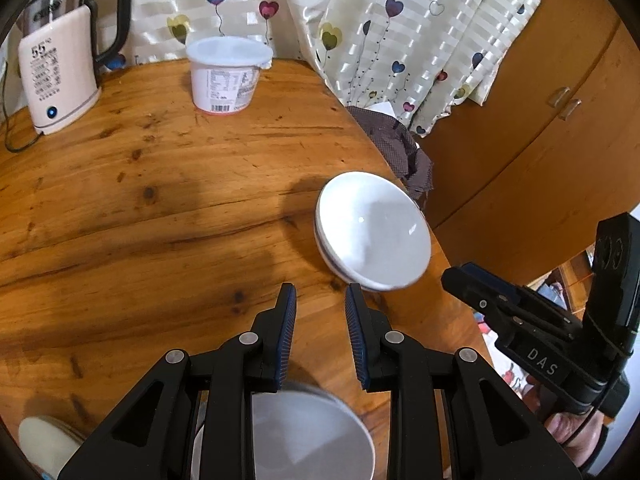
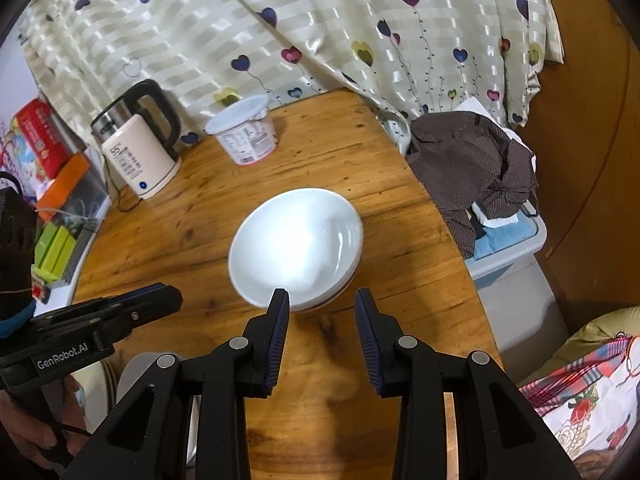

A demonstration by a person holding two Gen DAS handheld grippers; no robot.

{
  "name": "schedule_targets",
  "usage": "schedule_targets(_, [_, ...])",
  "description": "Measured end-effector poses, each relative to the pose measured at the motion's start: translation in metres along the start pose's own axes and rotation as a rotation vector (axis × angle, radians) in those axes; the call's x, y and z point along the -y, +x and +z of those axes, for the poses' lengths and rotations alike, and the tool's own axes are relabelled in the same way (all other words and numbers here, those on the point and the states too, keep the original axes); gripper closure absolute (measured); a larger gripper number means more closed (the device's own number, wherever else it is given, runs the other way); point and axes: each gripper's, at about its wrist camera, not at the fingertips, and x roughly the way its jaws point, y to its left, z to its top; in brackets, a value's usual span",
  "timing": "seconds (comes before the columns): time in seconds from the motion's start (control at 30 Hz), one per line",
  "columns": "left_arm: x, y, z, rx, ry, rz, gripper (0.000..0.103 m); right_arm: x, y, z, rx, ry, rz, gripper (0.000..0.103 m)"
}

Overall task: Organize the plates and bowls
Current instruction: 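Reach the left gripper to the blue-rimmed white bowl and grip its rim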

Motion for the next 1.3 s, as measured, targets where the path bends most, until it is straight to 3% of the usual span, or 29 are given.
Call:
schedule_targets(0.63, [-0.004, 0.049, 0.028, -0.067, -0.066, -0.046, 0.075, 0.024, 0.040, 0.018, -0.035, 0.057, 0.012, 0.070])
schedule_targets(1.03, [-0.005, 0.065, 0.031, -0.086, -0.059, -0.061, 0.076, 0.026, 0.057, 0.024, -0.049, 0.056, 0.029, 0.084])
schedule_targets(1.3, [-0.002, 0.065, 0.032, -0.086, -0.040, -0.060, 0.076, 0.024, 0.057, 0.025, -0.047, 0.048, 0.028, 0.085])
